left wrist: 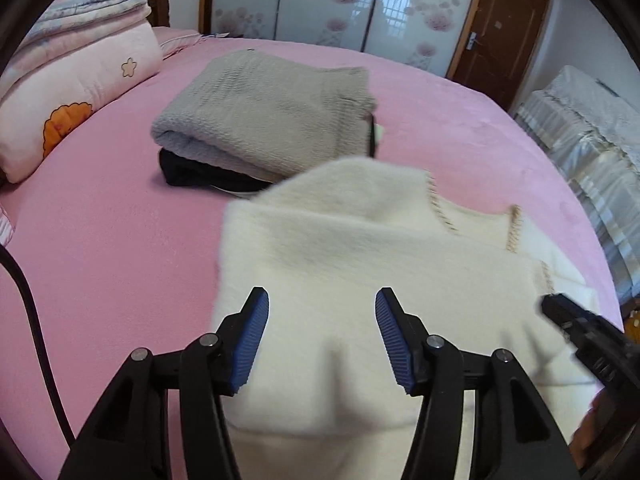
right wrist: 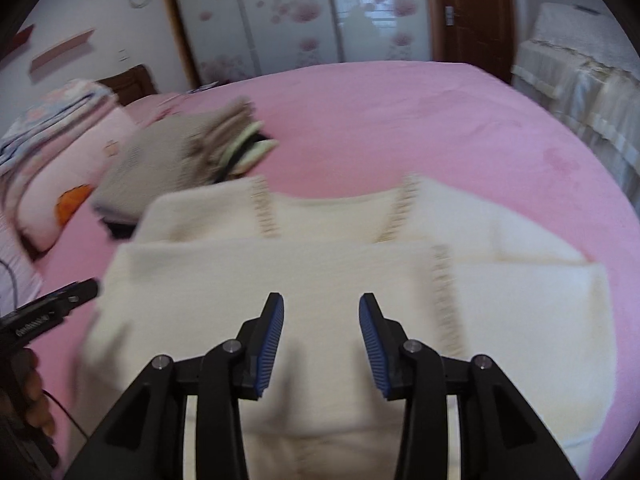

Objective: Fold large clothes

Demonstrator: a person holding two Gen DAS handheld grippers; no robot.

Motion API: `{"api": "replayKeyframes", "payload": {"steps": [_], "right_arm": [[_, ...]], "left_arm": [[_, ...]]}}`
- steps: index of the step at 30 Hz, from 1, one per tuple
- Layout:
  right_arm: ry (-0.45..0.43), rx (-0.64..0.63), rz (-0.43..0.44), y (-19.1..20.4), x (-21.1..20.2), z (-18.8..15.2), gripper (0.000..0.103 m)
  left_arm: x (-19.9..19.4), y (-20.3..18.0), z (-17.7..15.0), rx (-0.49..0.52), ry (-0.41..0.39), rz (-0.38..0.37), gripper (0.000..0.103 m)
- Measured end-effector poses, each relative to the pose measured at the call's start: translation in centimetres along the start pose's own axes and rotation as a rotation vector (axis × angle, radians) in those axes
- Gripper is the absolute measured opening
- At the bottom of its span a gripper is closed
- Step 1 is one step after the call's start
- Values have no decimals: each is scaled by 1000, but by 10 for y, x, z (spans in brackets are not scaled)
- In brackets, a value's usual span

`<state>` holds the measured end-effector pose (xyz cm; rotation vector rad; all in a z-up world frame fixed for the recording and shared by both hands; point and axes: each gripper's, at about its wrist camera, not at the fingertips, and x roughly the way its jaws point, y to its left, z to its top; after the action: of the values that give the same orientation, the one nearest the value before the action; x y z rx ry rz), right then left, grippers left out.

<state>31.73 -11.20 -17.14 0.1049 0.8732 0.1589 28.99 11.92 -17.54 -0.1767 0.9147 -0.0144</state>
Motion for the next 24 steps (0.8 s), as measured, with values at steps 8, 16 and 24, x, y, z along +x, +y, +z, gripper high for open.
{"api": "replayKeyframes", "payload": {"steps": [8, 16, 24], "right_arm": [[92, -90, -14, 22, 35, -39, 37], [55, 136, -153, -102, 7, -48, 20], [63, 74, -259, -84, 7, -50, 20]], "left_arm": [[32, 5, -49, -38, 90, 95, 54], [29, 21, -56, -1, 65, 76, 54], [36, 15, -51, 12, 81, 132, 54]]}}
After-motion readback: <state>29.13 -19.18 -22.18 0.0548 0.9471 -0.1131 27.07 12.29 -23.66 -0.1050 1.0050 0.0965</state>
